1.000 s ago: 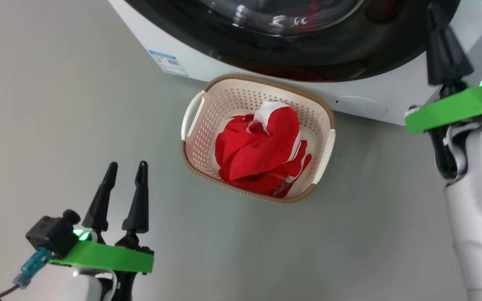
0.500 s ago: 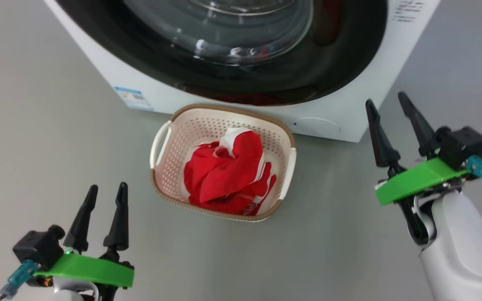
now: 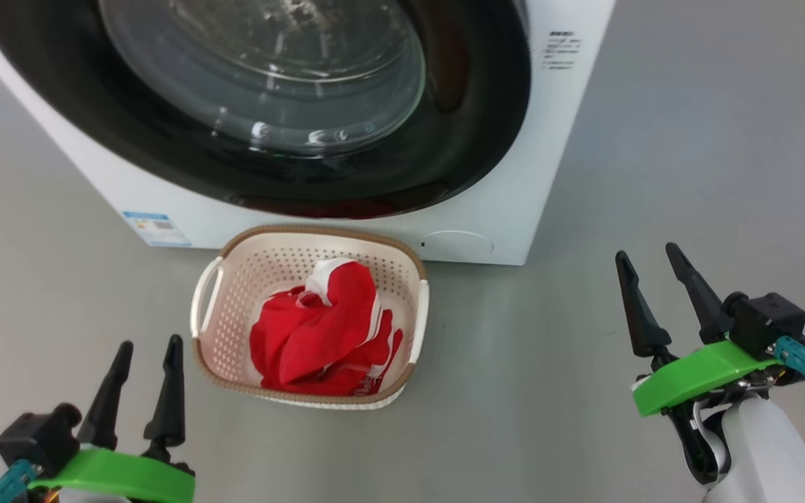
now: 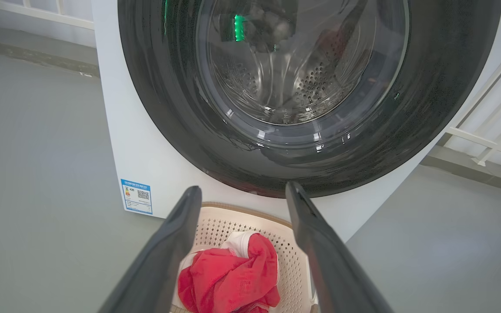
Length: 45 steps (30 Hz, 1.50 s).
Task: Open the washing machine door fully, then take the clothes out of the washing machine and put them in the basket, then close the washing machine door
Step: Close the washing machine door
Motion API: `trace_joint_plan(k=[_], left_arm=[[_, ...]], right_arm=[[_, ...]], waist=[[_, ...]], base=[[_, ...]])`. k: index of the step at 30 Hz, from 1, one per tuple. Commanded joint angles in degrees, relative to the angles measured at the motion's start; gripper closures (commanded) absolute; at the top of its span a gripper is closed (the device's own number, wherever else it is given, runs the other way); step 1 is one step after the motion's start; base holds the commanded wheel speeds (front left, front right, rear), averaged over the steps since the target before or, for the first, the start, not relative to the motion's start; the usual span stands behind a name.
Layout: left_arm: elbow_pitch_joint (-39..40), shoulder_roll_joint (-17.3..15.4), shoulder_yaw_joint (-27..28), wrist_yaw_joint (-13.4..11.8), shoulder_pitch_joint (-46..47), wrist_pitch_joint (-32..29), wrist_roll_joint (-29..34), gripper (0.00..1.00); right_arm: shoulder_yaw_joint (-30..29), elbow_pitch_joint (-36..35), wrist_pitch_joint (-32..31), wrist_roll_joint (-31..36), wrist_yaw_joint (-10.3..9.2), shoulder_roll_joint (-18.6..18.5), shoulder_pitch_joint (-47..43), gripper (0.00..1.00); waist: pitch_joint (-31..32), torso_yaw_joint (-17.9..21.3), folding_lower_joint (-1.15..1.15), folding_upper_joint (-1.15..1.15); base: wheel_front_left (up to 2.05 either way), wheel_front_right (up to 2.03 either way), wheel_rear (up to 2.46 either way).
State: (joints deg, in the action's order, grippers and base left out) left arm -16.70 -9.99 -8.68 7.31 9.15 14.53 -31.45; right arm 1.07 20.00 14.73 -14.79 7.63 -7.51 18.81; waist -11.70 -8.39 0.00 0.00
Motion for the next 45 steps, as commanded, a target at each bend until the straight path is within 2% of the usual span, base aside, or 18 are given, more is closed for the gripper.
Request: trace_joint_plan(k=[1,25,45], left_arm=[[0.99,-1.89,2.35,0.18,-0.39,0.47,0.0,0.0],[1.6,-3.41,7.31,0.18,-4.97,0.47,1.76,0.0],[1.34,-2.46,11.18,0.18,-10.0,0.47,4.33,0.0]], right_arm=[[1.1,-1.61,0.27,-0.67,-0.14,0.27,-0.61,0.0],[-0.45,-3.42,0.27,-1.46,-0.14,-0.17,-10.03,0.0],[-1.13,-3.99,0.27,-1.94,-0.14,-0.44,-15.11,0.0]], waist=[[1.76,2.04,0.0,0.0],[6.75,11.98,0.0,0.0],[10.64,15.5,0.0,0.0]], base=[[0.0,0.0,0.0],[0.0,0.0,0.0],[0.0,0.0,0.0]])
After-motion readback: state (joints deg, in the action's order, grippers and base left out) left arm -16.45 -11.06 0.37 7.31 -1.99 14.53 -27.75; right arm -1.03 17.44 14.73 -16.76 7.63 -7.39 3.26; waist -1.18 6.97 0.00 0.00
